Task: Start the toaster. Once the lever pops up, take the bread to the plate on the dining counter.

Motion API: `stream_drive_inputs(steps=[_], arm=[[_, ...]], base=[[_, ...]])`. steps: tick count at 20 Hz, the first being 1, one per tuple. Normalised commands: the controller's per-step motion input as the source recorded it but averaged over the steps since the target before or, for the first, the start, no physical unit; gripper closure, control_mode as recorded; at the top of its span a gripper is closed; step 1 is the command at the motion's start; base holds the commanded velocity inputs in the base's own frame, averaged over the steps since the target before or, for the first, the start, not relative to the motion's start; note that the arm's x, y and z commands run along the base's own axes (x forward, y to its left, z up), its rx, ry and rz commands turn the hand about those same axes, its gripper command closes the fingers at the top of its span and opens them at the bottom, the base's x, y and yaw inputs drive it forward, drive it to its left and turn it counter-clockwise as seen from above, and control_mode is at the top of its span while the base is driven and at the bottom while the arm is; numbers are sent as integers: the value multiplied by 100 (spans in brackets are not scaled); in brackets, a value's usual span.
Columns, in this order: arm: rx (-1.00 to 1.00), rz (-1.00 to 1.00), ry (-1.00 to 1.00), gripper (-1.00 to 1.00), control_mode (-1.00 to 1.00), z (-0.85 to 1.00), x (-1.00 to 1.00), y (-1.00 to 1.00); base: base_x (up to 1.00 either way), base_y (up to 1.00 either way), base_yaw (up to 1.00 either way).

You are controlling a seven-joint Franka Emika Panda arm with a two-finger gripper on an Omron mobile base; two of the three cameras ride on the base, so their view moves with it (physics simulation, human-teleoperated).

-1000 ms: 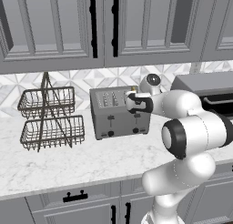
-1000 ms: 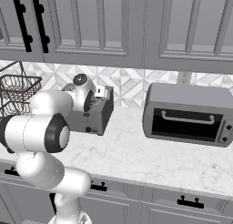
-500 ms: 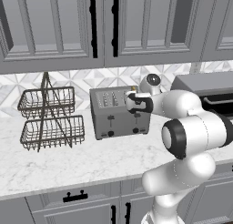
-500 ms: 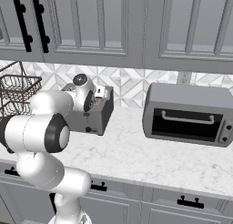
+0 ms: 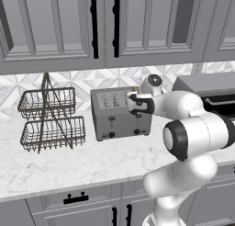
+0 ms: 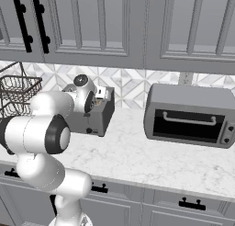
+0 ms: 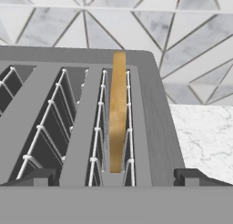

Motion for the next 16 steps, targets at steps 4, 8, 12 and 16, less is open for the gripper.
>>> stream_drive_inputs(steps=[4, 8, 12, 16], arm=[[0, 0, 0, -100, -100, 0, 0, 0], [0, 0, 0, -100, -100, 0, 0, 0], [0, 0, 0, -100, -100, 0, 0, 0], [0, 0, 0, -100, -100, 0, 0, 0]], base=[[0, 0, 0], [0, 0, 0], [0, 0, 0], [0, 0, 0]])
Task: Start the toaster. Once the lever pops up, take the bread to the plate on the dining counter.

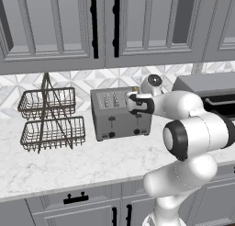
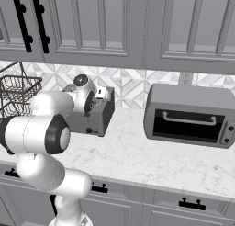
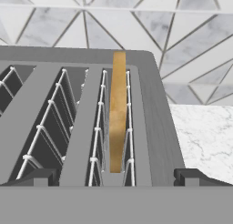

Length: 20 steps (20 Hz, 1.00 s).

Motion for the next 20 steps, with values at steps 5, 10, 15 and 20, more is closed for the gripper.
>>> stream_drive_inputs(steps=[5, 10, 15, 20], arm=[[0, 0, 0, -100, -100, 0, 0, 0], [0, 0, 0, -100, -100, 0, 0, 0], [0, 0, 0, -100, -100, 0, 0, 0], [0, 0, 0, -100, -100, 0, 0, 0]], base=[[0, 0, 0], [0, 0, 0], [0, 0, 0], [0, 0, 0]])
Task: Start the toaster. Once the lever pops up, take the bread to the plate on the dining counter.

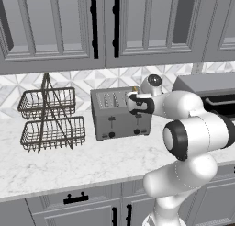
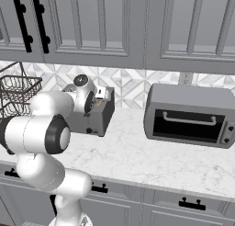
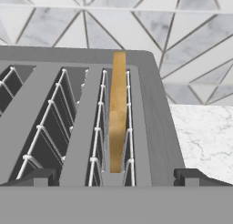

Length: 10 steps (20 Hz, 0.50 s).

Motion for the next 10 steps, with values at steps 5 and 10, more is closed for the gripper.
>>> stream_drive_inputs(steps=[5, 10], arm=[[0, 0, 0, -100, -100, 0, 2, 0], [0, 0, 0, -100, -100, 0, 13, 0]], base=[[0, 0, 0], [0, 0, 0]])
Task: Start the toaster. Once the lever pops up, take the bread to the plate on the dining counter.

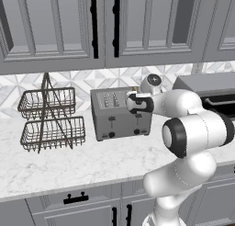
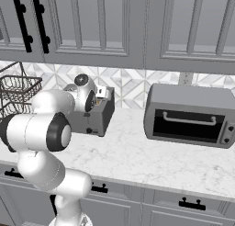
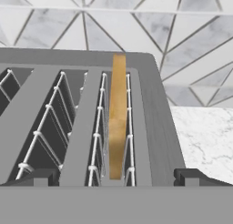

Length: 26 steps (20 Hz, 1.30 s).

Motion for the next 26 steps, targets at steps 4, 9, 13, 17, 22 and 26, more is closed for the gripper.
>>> stream_drive_inputs(steps=[4, 9, 13, 17, 22, 26], arm=[[0, 0, 0, -100, -100, 0, 16, 0], [0, 0, 0, -100, -100, 0, 14, 0], [0, 0, 0, -100, -100, 0, 6, 0], [0, 0, 0, -100, -100, -5, 5, 0], [0, 0, 0, -100, -100, -7, 4, 0], [0, 0, 0, -100, -100, -1, 7, 0]], base=[[0, 0, 0], [0, 0, 0], [0, 0, 0], [0, 0, 0], [0, 0, 0], [0, 0, 0]])
